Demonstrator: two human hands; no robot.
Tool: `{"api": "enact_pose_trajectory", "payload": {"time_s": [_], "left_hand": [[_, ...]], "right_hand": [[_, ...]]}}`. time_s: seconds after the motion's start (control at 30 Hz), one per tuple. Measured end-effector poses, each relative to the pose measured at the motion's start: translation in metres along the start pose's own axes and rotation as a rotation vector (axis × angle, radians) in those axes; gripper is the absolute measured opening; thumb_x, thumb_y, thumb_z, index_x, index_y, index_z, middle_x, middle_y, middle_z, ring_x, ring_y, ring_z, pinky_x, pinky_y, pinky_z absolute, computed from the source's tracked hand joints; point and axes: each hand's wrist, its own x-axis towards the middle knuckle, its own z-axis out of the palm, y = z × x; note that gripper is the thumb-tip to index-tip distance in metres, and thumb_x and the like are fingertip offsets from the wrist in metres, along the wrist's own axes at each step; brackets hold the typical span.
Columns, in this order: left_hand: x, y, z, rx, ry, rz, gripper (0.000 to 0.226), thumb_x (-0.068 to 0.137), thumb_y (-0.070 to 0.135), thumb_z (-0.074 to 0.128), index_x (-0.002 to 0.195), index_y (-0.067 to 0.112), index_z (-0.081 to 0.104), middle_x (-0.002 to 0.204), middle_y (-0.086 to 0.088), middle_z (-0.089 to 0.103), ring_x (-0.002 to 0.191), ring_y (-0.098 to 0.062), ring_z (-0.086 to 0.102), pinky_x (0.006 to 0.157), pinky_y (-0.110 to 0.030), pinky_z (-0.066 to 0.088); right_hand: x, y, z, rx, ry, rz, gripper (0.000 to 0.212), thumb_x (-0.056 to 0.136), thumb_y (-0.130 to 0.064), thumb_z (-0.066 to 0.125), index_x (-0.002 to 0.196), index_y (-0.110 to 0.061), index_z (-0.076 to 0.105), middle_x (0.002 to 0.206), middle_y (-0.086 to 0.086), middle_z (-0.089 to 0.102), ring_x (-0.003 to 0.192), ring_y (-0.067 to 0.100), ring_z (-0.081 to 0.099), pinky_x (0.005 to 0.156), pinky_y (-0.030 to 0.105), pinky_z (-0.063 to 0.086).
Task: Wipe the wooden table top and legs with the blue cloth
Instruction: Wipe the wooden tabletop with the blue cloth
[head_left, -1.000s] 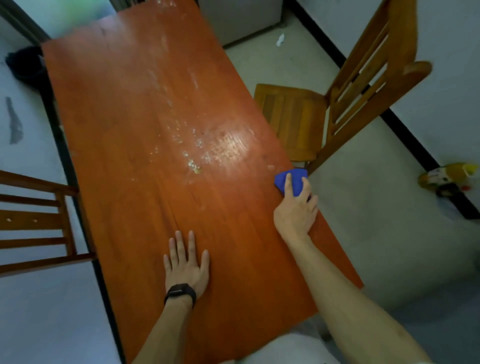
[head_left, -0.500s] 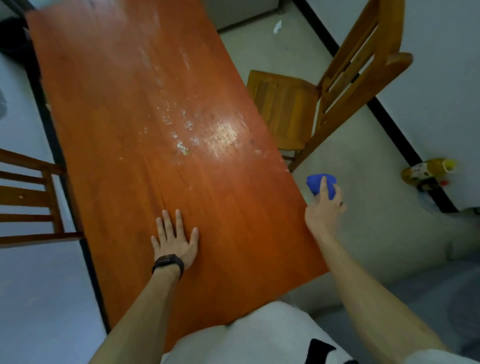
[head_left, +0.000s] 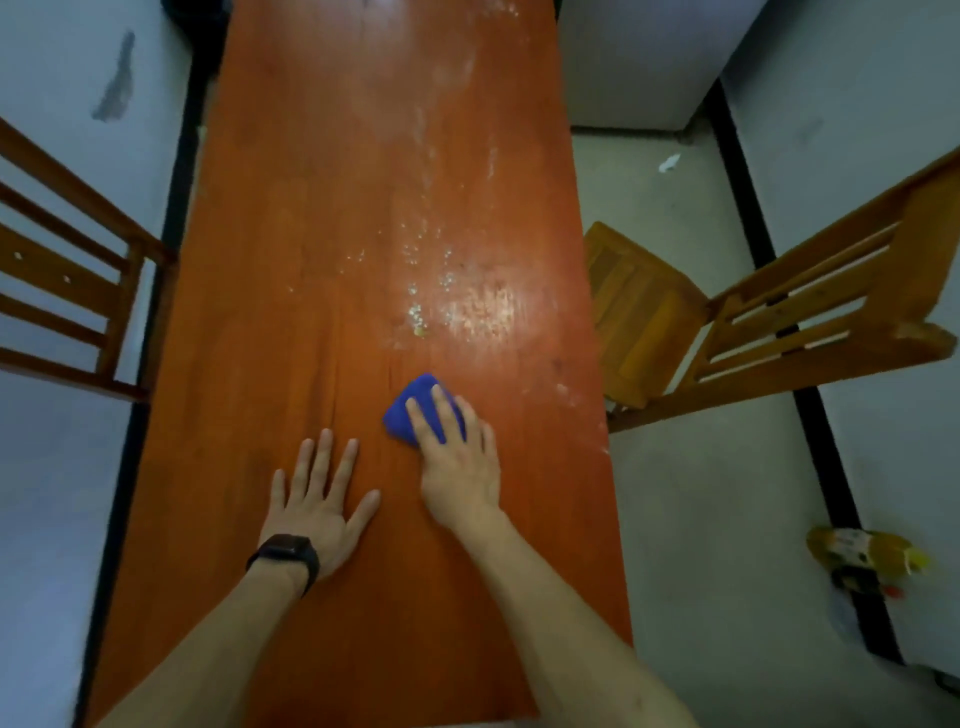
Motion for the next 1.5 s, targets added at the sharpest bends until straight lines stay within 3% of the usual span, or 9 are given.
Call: {"api": "enact_pose_trajectory", "payload": {"time_s": [0.3, 0.5, 0.73, 0.8, 0.93, 1.03, 1.2, 1.37, 1.5], "left_hand": [[-0.007, -0.004, -0.006, -0.034, -0.025, 0.042, 0.076, 0.079, 0.078, -0.012, 0.136, 0.039, -0.043, 0.138, 0.009, -0.058, 0.133, -0.014, -0.047, 0.107, -0.042, -0.032], [-0.008, -0.003, -0.008, -0.066, -0.015, 0.030, 0.076, 0.075, 0.077, -0.018, 0.133, 0.037, -0.047, 0.138, 0.007, -0.059, 0.134, -0.016, -0.046, 0.114, -0.048, -0.023], [-0.005, -0.005, -0.005, -0.050, -0.027, 0.027, 0.074, 0.089, 0.075, 0.003, 0.139, 0.040, -0.038, 0.142, 0.009, -0.053, 0.136, -0.015, -0.043, 0.116, -0.047, -0.020], [-0.004, -0.006, -0.006, -0.035, -0.040, 0.039, 0.074, 0.089, 0.076, 0.003, 0.139, 0.040, -0.039, 0.141, 0.009, -0.054, 0.136, -0.015, -0.043, 0.115, -0.046, -0.021], [-0.007, -0.002, -0.005, -0.010, -0.077, 0.067, 0.074, 0.089, 0.075, 0.002, 0.137, 0.039, -0.042, 0.139, 0.007, -0.057, 0.135, -0.016, -0.045, 0.115, -0.048, -0.022], [-0.010, -0.002, -0.007, -0.007, -0.091, 0.057, 0.075, 0.089, 0.074, 0.002, 0.138, 0.038, -0.041, 0.139, 0.007, -0.057, 0.135, -0.017, -0.045, 0.117, -0.049, -0.020], [-0.012, 0.003, -0.012, 0.020, -0.078, 0.039, 0.074, 0.089, 0.073, 0.000, 0.138, 0.036, -0.042, 0.138, 0.006, -0.057, 0.135, -0.018, -0.044, 0.118, -0.049, -0.017], [-0.009, 0.005, -0.006, 0.035, -0.030, -0.011, 0.074, 0.089, 0.072, 0.000, 0.139, 0.035, -0.040, 0.142, 0.006, -0.054, 0.136, -0.017, -0.042, 0.118, -0.048, -0.016], [-0.003, 0.003, -0.003, 0.031, -0.011, -0.019, 0.073, 0.089, 0.074, -0.001, 0.137, 0.037, -0.043, 0.142, 0.006, -0.054, 0.136, -0.017, -0.043, 0.117, -0.049, -0.018]], "right_hand": [[-0.051, 0.160, -0.073, 0.184, 0.084, 1.052, 0.065, 0.097, -0.018, 0.044, 0.156, -0.025, 0.020, 0.161, 0.014, 0.019, 0.138, 0.044, 0.025, 0.111, 0.048, 0.022], [-0.067, 0.087, -0.046, 0.040, 0.419, 0.566, 0.053, 0.095, -0.015, 0.050, 0.147, -0.021, 0.044, 0.151, 0.016, 0.040, 0.121, 0.040, 0.046, 0.100, 0.050, 0.036], [-0.064, -0.024, 0.019, -0.084, 0.041, -0.010, 0.083, 0.080, -0.019, 0.062, 0.152, -0.037, 0.025, 0.162, 0.000, 0.021, 0.131, 0.032, 0.039, 0.097, 0.048, 0.041], [-0.066, 0.003, 0.012, -0.091, 0.062, 0.053, 0.078, 0.081, -0.021, 0.059, 0.152, -0.037, 0.029, 0.162, -0.001, 0.023, 0.130, 0.031, 0.040, 0.096, 0.047, 0.041], [-0.079, 0.100, -0.035, 0.046, 0.210, 0.781, 0.068, 0.088, -0.014, 0.048, 0.151, -0.032, 0.032, 0.160, 0.006, 0.026, 0.129, 0.042, 0.037, 0.106, 0.050, 0.034], [-0.089, 0.145, -0.070, 0.216, 0.154, 1.047, 0.063, 0.094, -0.013, 0.045, 0.153, -0.027, 0.029, 0.161, 0.010, 0.022, 0.133, 0.045, 0.029, 0.110, 0.047, 0.027], [-0.064, 0.077, -0.043, 0.071, 0.355, 0.576, 0.057, 0.091, -0.015, 0.052, 0.145, -0.028, 0.045, 0.152, 0.010, 0.040, 0.113, 0.041, 0.048, 0.095, 0.048, 0.042], [-0.035, -0.025, 0.006, -0.005, 0.076, -0.062, 0.062, 0.087, -0.032, 0.060, 0.145, -0.038, 0.037, 0.159, 0.002, 0.031, 0.124, 0.032, 0.045, 0.094, 0.047, 0.045], [-0.001, 0.008, -0.003, -0.043, 0.116, 0.019, 0.070, 0.087, -0.025, 0.058, 0.150, -0.039, 0.030, 0.161, 0.000, 0.027, 0.126, 0.035, 0.045, 0.095, 0.047, 0.044]]}}
